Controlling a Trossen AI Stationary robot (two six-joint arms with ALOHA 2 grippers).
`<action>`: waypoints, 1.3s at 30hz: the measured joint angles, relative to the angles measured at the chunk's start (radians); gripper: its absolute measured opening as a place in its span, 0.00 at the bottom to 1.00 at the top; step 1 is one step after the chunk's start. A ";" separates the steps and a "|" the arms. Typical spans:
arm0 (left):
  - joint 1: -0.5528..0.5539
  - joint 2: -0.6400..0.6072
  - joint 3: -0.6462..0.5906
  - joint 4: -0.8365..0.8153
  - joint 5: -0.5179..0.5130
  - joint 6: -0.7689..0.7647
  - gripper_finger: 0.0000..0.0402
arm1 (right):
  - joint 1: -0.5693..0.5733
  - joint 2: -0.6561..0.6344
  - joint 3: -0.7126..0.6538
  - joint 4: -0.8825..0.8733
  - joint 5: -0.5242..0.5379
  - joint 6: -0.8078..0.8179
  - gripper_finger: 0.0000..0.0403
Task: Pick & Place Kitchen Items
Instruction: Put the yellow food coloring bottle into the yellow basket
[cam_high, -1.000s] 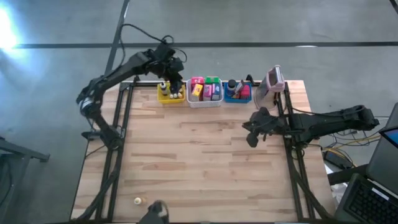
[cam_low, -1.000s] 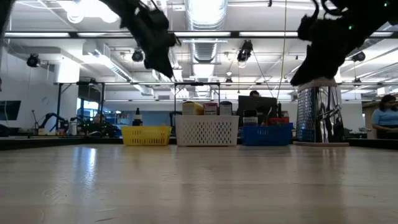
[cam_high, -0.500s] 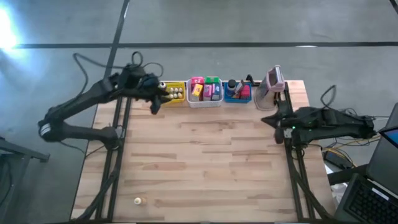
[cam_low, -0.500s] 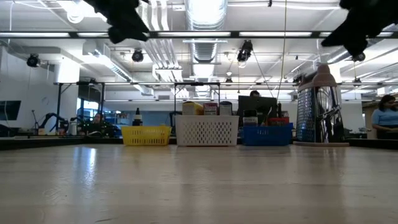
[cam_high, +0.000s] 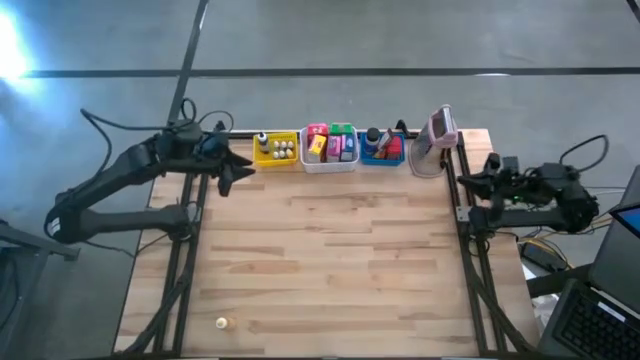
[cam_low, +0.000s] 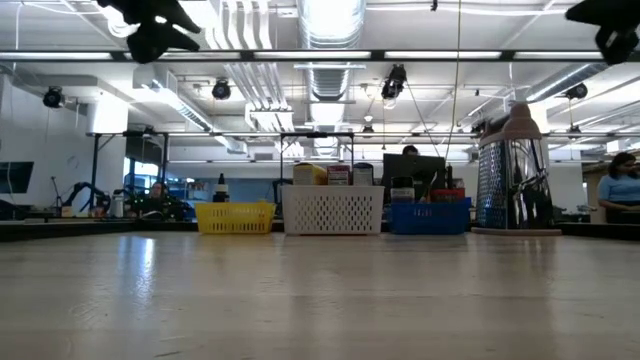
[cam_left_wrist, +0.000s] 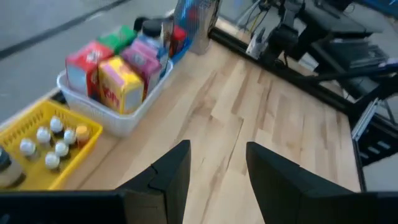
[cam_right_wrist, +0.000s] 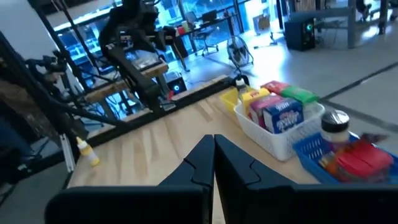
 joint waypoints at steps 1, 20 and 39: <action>0.000 -0.007 -0.003 -0.019 0.000 0.000 0.40 | 0.000 -0.008 0.021 -0.036 0.000 0.013 0.02; -0.144 -0.057 -0.128 -0.281 -0.123 -0.033 0.40 | 0.000 -0.004 0.194 -0.296 0.001 0.012 0.02; -0.935 -0.017 -0.092 -0.322 -0.432 -0.518 0.28 | 0.000 -0.003 0.195 -0.296 0.001 0.012 0.02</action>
